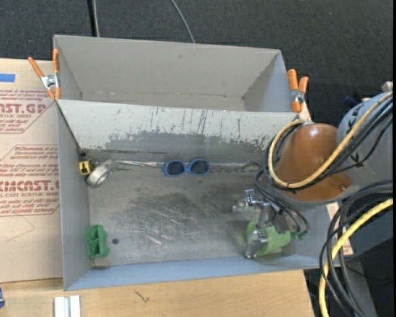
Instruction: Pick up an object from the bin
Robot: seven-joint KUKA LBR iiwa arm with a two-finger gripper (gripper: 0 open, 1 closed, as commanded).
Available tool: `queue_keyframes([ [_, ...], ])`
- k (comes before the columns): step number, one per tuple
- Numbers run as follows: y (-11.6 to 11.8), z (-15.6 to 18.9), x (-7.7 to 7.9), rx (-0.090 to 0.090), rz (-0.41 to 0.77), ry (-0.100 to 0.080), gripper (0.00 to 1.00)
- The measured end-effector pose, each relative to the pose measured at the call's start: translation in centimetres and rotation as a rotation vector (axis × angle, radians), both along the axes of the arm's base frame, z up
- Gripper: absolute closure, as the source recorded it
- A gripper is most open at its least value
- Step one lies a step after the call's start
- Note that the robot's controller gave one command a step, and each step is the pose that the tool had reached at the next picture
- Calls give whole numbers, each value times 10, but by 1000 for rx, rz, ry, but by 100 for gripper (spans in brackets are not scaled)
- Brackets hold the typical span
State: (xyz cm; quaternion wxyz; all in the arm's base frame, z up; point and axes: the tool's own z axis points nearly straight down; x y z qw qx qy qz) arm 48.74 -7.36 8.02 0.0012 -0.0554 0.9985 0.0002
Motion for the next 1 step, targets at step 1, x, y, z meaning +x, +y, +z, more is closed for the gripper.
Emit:
queue_keyframes([
  [1, -34, 4, 27, 3, 128, 2, 0],
])
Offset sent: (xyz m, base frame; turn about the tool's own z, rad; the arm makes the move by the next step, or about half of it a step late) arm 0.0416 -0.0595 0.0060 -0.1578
